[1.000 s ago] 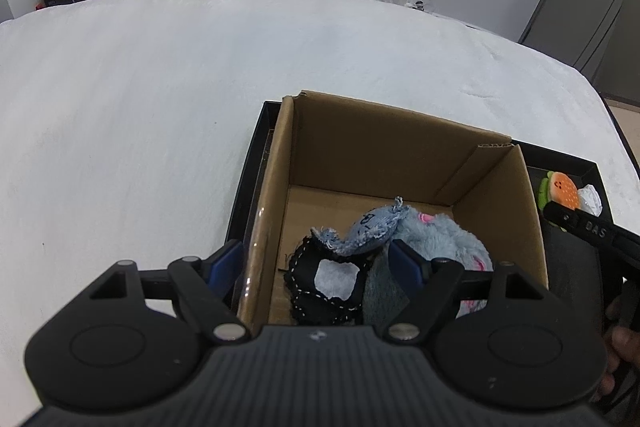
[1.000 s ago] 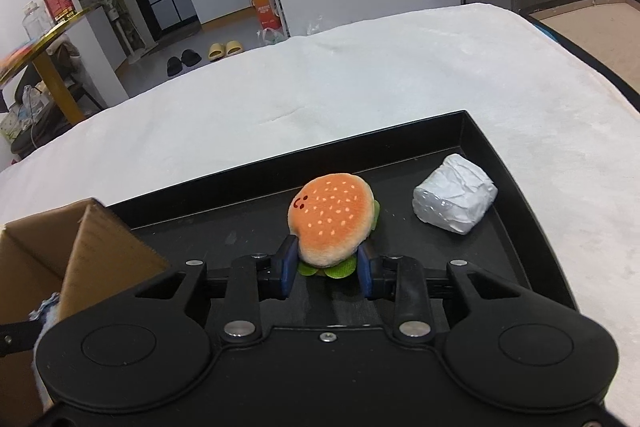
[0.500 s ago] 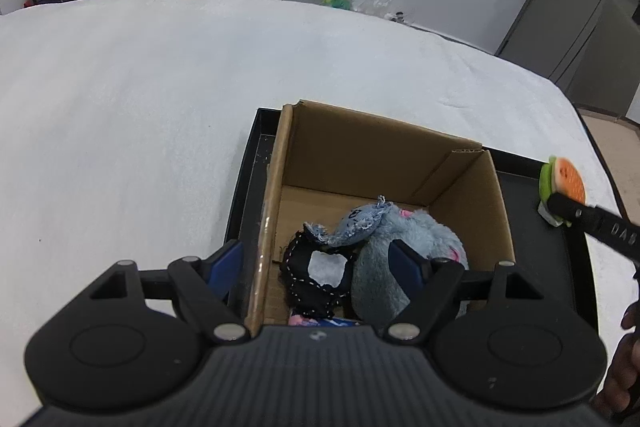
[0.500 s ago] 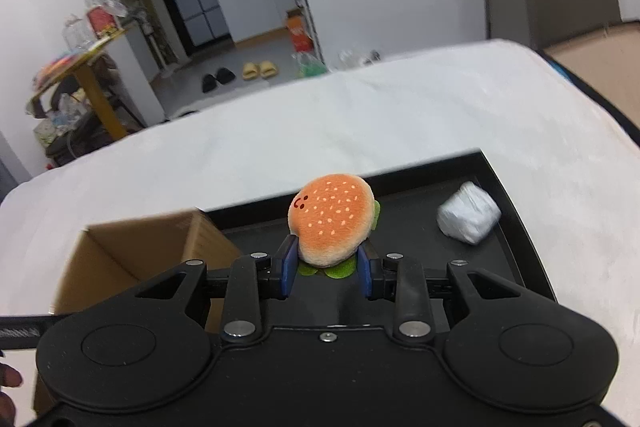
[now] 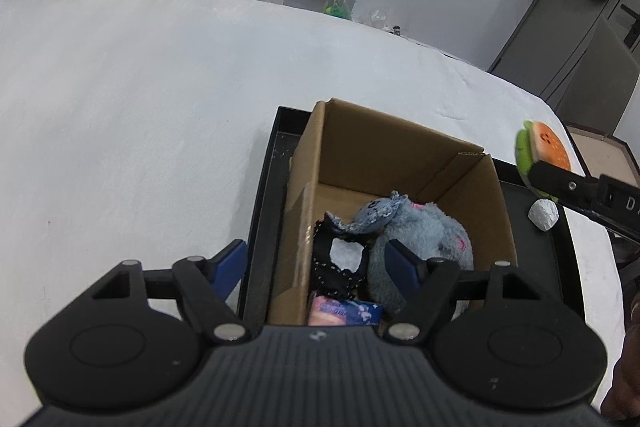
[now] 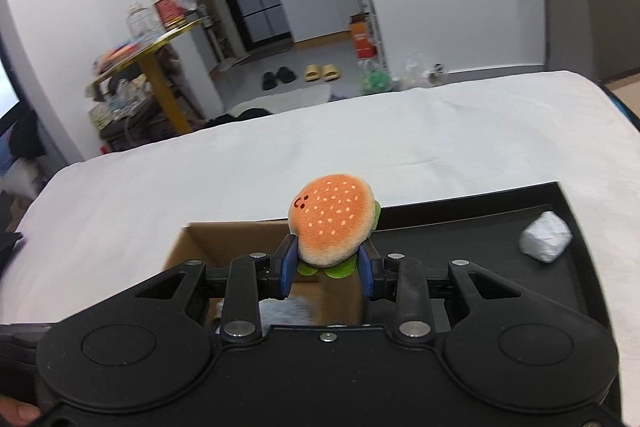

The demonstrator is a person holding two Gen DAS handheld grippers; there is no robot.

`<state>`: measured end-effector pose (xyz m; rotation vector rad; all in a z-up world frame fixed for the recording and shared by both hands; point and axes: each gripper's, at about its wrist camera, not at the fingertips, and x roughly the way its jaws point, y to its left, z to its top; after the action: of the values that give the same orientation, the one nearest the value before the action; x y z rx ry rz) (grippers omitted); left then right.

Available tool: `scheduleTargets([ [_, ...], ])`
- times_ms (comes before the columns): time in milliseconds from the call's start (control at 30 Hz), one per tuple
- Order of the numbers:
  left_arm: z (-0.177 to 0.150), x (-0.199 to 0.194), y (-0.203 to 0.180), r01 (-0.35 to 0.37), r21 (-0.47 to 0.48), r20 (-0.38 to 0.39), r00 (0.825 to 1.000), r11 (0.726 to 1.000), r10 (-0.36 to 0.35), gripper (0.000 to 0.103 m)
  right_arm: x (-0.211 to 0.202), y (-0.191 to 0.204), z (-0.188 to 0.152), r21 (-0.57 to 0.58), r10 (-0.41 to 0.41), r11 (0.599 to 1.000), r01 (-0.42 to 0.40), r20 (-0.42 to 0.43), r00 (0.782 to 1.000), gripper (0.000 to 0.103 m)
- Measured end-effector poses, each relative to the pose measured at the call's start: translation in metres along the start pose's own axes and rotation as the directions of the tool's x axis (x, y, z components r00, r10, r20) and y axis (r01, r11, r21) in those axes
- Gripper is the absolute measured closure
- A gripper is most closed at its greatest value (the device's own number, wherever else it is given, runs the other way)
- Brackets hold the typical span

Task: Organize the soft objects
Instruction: 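Carry the burger plush into the box and open the right gripper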

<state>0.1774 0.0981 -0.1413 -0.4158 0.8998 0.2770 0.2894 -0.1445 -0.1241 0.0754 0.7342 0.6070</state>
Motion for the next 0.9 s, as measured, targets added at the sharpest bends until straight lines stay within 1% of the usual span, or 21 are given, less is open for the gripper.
scheduleTargets([
  [67, -0.002, 0.000, 0.004, 0.008, -0.009, -0.001, 1.000, 1.000, -0.008, 0.031, 0.003, 0.007, 0.001, -0.004, 0.011, 1.000, -0.011, -0.010, 1.000, 0.071],
  [167, -0.004, -0.001, 0.007, 0.025, -0.013, -0.002, 1.000, 1.000, -0.025, 0.036, 0.004, 0.015, 0.002, 0.000, 0.026, 1.000, -0.026, -0.022, 0.999, 0.070],
  [200, -0.004, -0.001, 0.008, 0.031, -0.013, -0.003, 1.000, 0.999, -0.031, 0.040, 0.006, 0.017, 0.003, 0.005, 0.032, 0.999, -0.032, -0.026, 0.999, 0.068],
  [233, -0.004, -0.001, 0.009, 0.036, -0.014, -0.002, 0.999, 0.999, -0.036, 0.047, 0.006, 0.018, 0.004, 0.007, 0.034, 0.999, -0.034, -0.028, 0.999, 0.067],
  [267, -0.004, 0.000, 0.010, 0.042, -0.017, -0.003, 0.999, 0.999, -0.042, 0.052, 0.007, 0.020, 0.004, 0.008, 0.031, 0.999, -0.031, -0.029, 0.999, 0.066],
  [333, -0.006, 0.002, 0.013, 0.053, -0.025, -0.015, 0.998, 0.998, -0.053, 0.077, 0.006, 0.023, 0.003, 0.012, 0.030, 0.999, -0.029, -0.028, 0.999, 0.055],
  [400, -0.008, 0.005, 0.016, 0.062, -0.038, -0.031, 0.998, 0.997, -0.063, 0.084, 0.005, 0.024, 0.001, 0.010, 0.027, 1.000, -0.027, -0.022, 0.999, 0.054],
  [433, -0.009, 0.005, 0.017, 0.054, -0.040, -0.029, 0.998, 0.998, -0.056, 0.087, 0.004, 0.024, 0.001, 0.006, 0.022, 1.000, -0.022, -0.021, 1.000, 0.054],
  [667, -0.011, 0.006, 0.019, 0.055, -0.047, -0.015, 0.998, 0.997, -0.056, 0.087, 0.002, 0.024, -0.004, 0.012, -0.005, 1.000, 0.006, -0.026, 1.000, 0.053],
  [800, -0.013, 0.004, 0.018, 0.053, -0.052, -0.013, 0.998, 0.997, -0.054, 0.087, 0.006, 0.029, -0.008, -0.015, 0.006, 1.000, -0.007, -0.062, 0.998, 0.054],
  [867, -0.013, 0.003, 0.019, 0.054, -0.055, -0.015, 0.998, 0.997, -0.055, 0.087, 0.009, 0.035, -0.010, -0.047, 0.000, 0.999, -0.004, -0.076, 0.997, 0.055],
  [900, -0.013, 0.002, 0.020, 0.055, -0.057, -0.015, 0.998, 0.997, -0.056, 0.087, 0.010, 0.036, -0.011, -0.051, 0.004, 0.999, -0.008, -0.081, 0.997, 0.058],
])
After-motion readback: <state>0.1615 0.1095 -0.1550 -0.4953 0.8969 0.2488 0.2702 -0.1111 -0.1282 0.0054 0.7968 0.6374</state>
